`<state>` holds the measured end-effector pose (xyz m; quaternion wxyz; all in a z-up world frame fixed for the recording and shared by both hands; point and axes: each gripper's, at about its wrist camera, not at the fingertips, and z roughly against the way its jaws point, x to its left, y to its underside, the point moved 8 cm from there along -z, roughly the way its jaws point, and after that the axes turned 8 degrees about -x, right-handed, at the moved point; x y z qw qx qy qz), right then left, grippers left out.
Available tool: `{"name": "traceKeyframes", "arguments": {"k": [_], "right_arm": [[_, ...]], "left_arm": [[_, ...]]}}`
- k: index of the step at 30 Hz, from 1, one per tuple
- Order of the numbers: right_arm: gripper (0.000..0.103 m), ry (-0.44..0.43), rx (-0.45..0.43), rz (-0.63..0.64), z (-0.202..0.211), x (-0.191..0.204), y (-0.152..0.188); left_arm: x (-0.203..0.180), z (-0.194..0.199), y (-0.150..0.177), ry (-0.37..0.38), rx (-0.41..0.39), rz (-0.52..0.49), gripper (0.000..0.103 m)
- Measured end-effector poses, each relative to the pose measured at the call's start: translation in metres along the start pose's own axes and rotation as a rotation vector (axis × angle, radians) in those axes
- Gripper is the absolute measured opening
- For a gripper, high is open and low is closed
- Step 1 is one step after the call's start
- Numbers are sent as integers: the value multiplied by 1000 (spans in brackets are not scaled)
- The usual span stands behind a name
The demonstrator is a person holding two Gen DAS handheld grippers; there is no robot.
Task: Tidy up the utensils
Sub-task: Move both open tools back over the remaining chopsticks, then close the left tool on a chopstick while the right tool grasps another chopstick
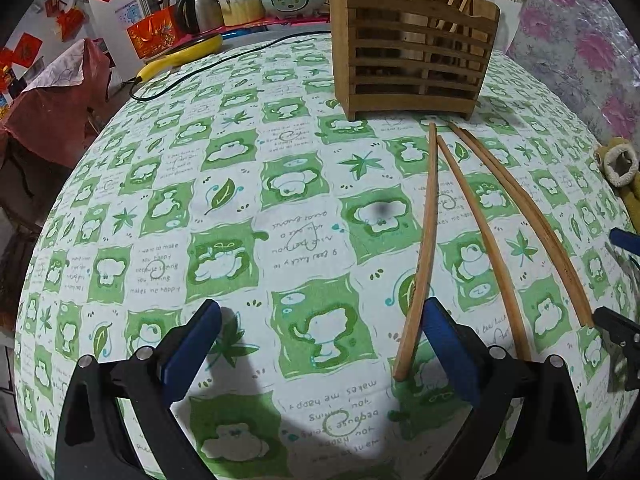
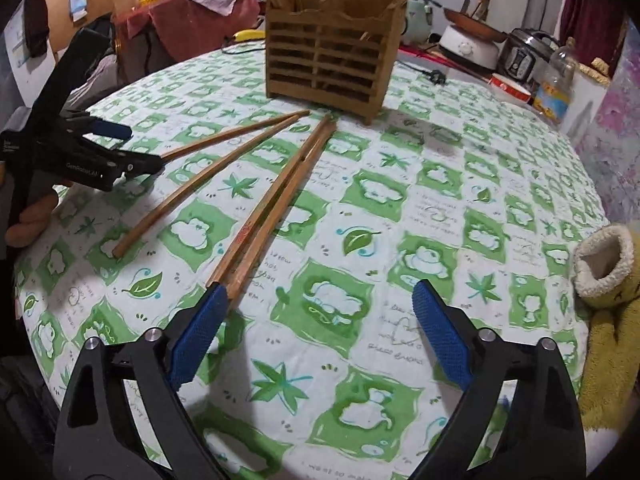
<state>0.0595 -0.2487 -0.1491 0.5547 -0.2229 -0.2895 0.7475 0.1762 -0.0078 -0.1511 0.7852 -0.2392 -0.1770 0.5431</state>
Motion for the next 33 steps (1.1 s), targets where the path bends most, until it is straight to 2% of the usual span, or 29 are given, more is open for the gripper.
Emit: {"name": "traceKeyframes", "arguments": {"k": [7,10,12,15,18,19,21,22,23,24,25,26,27,28,29,33], "right_arm": [[85,-29,24,21,-1,9,5],[77,4,32,-17,-3,-3,5],[67,29,34,-76,-3,-18,6],[61,9,27,-128,0,-28,9],[56,-28,7,-87,3,-15,6],[54,-38,6,-74,4,-10,6],[38,-48,15,-62,2,-5,6],[36,-60,23,-66,0,-4,7],[26,-75,21,-76,1,-4,7],[17,-88,22,-85,1,-4,7],[11,-103,20,-97,1,-4,7],[7,-113,20,-105,1,-3,7],[7,-116,18,-116,2,-4,7],[7,-112,15,-120,2,-3,6],[7,-102,6,-121,4,-4,5],[7,-64,-67,-117,25,-9,-8]], "left_arm": [[1,0,0,-1,0,-1,99],[0,1,0,-6,-2,-4,99],[0,5,2,-13,-4,-17,99],[-3,15,9,-22,-17,-58,98],[-14,26,14,-28,-52,-120,97],[-17,29,16,-26,-62,-138,94],[-25,33,22,-14,-70,-173,82],[-28,35,23,5,-75,-178,73],[-30,37,25,24,-75,-175,62],[-32,37,26,63,-69,-166,56],[-35,37,26,95,-65,-155,44],[-36,36,26,118,-60,-144,31],[-39,36,26,146,-56,-133,26],[-41,36,25,163,-55,-129,11],[-44,36,25,174,-51,-129,6],[-47,51,17,182,-88,-98,6]]}}
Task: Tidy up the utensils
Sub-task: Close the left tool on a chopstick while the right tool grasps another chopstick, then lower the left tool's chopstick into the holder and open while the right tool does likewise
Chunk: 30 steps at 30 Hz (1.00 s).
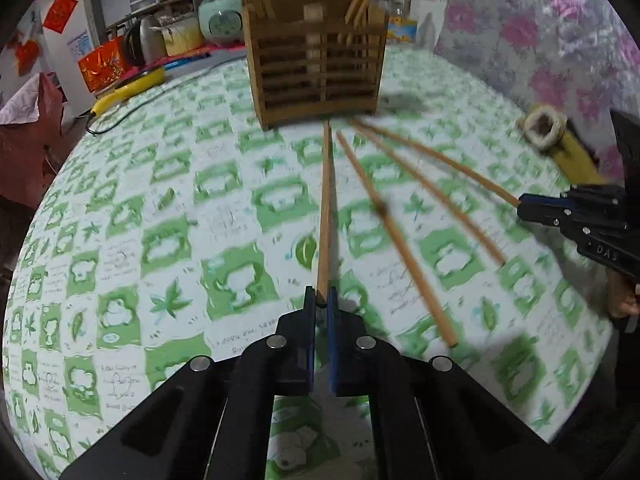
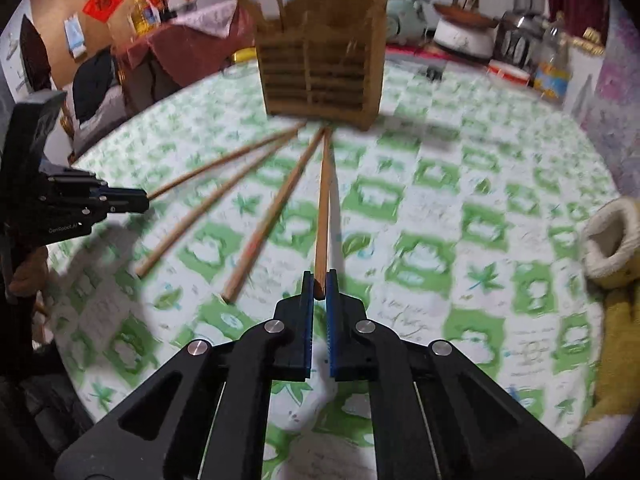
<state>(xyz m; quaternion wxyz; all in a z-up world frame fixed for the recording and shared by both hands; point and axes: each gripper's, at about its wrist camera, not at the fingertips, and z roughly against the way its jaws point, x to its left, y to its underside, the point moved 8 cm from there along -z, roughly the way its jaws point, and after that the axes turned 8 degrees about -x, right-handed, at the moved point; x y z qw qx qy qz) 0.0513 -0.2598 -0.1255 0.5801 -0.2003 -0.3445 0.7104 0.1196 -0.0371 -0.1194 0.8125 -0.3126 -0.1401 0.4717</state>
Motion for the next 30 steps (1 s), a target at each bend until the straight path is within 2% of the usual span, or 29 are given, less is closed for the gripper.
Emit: {"name": "traceKeyframes", "arguments": {"k": [4,9,15,20,23,26,28,30], "right_arm": [[6,27,-144,22,39,1,-46],[6,46,-315,29,76,5,-114],[6,27,-414,-1,93,4,-172],[6,-9,-535,-40,118,4,-227],[6,32,-631,-68,132,1,-257],[6,77,-692,-101,130,-6,-276],[6,97,-709,-118,119,-9,-283],[6,101,-683,-110,101,-10,-286]], "left_arm": [[4,43,-46,-41,-128,3,6],[2,86,-109,-46,-273,4,6],[-3,112,-167,-36,-370,21,6],[-4,139,-214,-22,-465,51,6],[1,160,-241,-44,-548,82,6],[7,173,-264,-93,-641,117,6],[7,168,-273,-87,-658,139,6],[7,151,-283,-82,-653,150,6]]}}
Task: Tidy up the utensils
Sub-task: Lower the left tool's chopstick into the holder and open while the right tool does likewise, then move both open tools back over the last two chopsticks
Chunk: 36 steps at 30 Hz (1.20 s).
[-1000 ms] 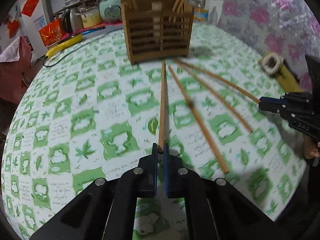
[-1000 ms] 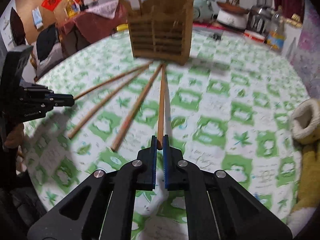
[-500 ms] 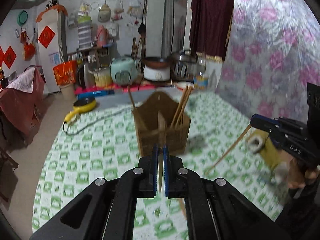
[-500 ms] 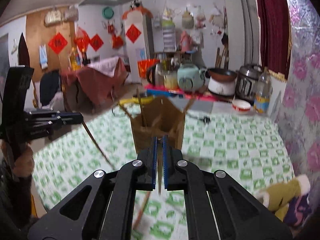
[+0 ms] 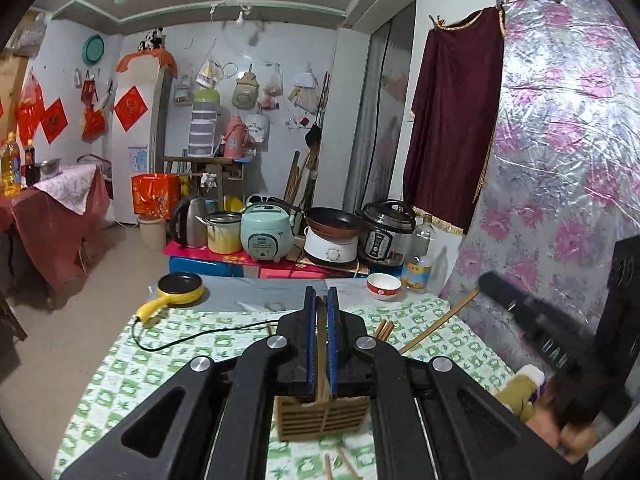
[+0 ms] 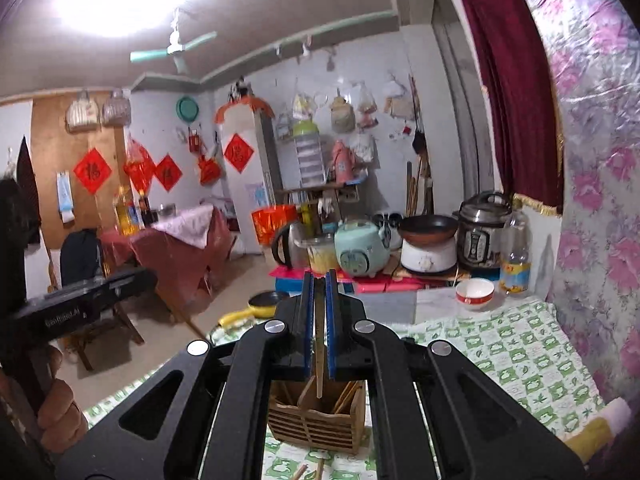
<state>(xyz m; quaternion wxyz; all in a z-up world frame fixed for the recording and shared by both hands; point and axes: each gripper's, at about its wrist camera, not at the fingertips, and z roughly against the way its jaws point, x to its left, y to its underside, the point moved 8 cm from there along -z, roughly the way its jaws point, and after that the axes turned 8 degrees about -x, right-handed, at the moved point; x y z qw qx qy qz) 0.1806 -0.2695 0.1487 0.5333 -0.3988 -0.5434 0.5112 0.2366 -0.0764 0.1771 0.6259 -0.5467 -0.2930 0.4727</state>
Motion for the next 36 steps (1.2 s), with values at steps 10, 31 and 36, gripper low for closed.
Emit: {"name": "traceKeyframes", "arguments": {"k": [10,31,36], "right_arm": [[6,-9,43,-44,-35,-13,20],[46,-13,149,-74,-56,-21,47],[74,9,98,-59,-46,-17,39]], "left_arm": [[35,-54,18,-47,67,58,6],[35,-60,36,-145,90,13,97],[39,-64,38,-187,107,21,97]]}}
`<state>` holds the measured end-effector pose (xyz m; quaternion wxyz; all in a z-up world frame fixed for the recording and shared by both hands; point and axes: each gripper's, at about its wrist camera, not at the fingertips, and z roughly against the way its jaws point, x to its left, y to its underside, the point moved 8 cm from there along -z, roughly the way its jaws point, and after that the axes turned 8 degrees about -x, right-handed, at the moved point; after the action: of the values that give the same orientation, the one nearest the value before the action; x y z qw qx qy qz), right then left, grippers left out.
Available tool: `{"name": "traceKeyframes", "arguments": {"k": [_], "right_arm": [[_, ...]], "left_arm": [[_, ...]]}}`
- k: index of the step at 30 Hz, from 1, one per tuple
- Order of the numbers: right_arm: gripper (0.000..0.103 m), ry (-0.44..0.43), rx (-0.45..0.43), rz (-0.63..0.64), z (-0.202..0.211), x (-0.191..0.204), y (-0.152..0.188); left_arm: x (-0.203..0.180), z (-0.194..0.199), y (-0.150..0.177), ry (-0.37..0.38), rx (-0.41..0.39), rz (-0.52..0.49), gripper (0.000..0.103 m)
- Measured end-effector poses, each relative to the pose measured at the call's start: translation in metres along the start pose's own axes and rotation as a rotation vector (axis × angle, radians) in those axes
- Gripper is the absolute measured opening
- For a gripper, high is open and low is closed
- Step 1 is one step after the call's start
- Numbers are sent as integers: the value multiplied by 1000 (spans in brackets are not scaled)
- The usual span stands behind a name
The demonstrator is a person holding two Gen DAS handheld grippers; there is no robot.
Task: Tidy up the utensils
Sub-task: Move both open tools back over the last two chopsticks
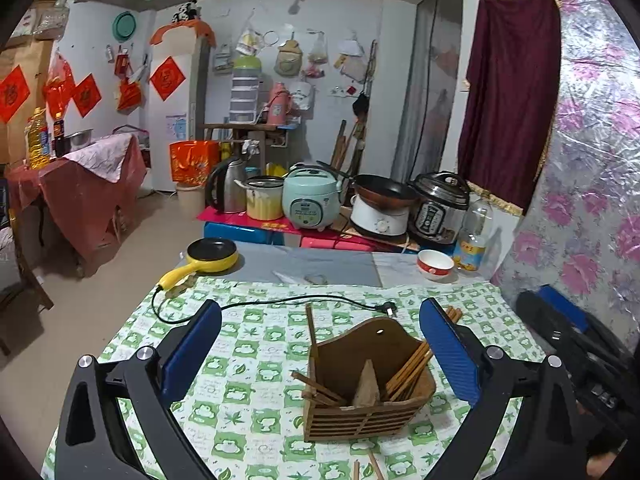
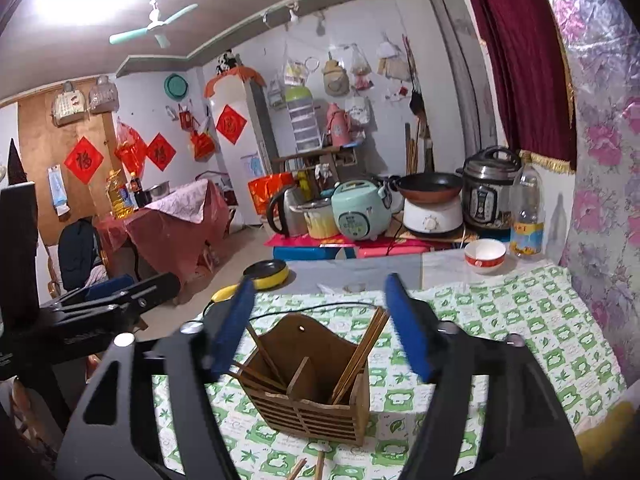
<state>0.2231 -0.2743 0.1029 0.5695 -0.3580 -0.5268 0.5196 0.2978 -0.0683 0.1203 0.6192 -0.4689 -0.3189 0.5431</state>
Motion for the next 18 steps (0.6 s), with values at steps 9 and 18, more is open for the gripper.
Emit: {"name": "traceKeyframes", "arguments": {"k": [9,18], "right_arm": [[88,2,-30,-12,10,2,-6],[90,8,-16,-19,12,0,-1]], "left_arm": [[1,-1,2,-66,-6,-30,97],[3,10,-2,-97,-35,-59,97]]}}
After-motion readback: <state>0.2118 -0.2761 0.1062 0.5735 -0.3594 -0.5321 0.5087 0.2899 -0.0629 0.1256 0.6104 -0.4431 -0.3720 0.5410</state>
